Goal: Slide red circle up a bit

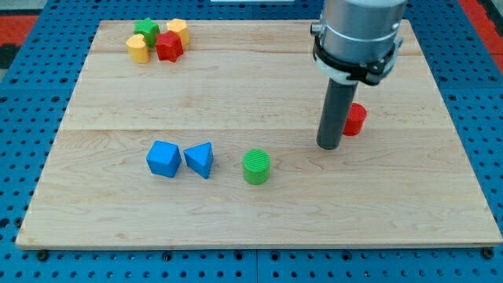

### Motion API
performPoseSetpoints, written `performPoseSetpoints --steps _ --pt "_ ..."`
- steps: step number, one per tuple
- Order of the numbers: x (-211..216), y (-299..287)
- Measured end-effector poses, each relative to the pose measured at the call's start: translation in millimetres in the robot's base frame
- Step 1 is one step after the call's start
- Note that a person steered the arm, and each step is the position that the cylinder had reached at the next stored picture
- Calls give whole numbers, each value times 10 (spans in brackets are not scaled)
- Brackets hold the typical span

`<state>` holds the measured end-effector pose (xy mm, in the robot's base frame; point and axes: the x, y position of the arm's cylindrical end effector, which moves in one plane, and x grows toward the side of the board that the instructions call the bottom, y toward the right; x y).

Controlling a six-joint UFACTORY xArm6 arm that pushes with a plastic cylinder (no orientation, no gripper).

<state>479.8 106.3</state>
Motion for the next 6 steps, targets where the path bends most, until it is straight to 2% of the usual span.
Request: performPoseSetpoints --steps 1,2,3,4,6 --pt "20 379" --pt "-132 610" --pt "-52 814" --pt "-146 946" --pt "-243 511"
